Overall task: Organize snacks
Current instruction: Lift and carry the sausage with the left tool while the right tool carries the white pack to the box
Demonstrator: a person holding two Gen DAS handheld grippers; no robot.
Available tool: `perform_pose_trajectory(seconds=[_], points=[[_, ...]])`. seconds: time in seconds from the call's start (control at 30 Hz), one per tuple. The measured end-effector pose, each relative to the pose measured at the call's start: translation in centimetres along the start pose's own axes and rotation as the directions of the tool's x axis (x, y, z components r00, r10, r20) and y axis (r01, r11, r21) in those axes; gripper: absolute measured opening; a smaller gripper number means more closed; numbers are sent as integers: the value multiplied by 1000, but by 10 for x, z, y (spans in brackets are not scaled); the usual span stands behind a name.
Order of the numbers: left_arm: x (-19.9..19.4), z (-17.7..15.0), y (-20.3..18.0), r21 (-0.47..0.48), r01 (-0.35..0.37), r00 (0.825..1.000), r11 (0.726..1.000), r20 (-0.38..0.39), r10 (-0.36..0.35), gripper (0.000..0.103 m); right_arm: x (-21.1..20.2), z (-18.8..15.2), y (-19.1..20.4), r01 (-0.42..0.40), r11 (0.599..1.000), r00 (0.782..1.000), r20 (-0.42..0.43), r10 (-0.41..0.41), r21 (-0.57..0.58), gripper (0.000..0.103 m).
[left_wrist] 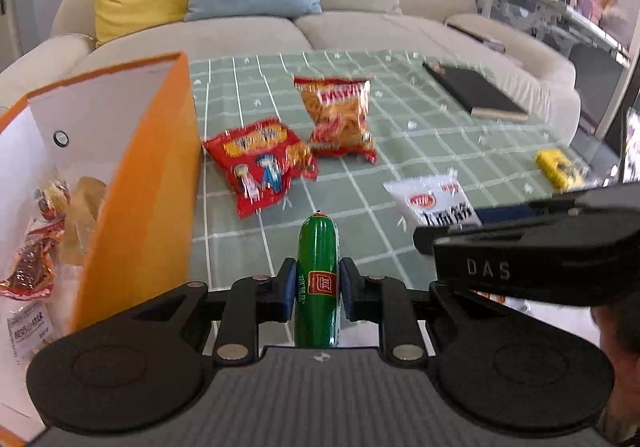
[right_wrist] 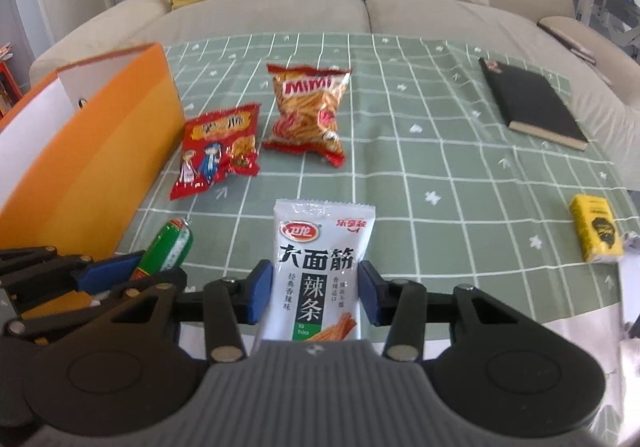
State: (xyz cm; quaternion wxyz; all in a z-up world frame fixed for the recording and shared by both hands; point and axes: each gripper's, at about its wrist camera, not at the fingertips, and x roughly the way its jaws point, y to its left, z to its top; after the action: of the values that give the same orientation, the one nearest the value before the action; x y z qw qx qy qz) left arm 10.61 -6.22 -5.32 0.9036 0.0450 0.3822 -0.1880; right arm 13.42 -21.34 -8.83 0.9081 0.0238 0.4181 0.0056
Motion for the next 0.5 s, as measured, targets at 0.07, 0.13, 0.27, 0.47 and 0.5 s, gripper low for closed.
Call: perform_pose_trajectory(seconds=[0.07,0.13,0.27,0.47,0.5], points=[[-9,5,1,-18,6,1000,1000,25,-5,25,-7,1,-1,-2,1000,1000,13,2,3,44],[-20,11,4,-37,9,999,999,50,-7,25,-15,3,0,-8,1000,999,31,8,2,44],[-41,22,16,-82,15,997,996,81,-9,25,-34,13,7,-38,999,996,85,38,-2,44],[-64,44,45,-157,-2,994,988,111,20,25,-58,34,29,-127,992,979,158,129,-24,44],[-68,48,50,-160,-14,993,987,114,33,25,-60,37,33,-140,990,976,163,143,-31,44]])
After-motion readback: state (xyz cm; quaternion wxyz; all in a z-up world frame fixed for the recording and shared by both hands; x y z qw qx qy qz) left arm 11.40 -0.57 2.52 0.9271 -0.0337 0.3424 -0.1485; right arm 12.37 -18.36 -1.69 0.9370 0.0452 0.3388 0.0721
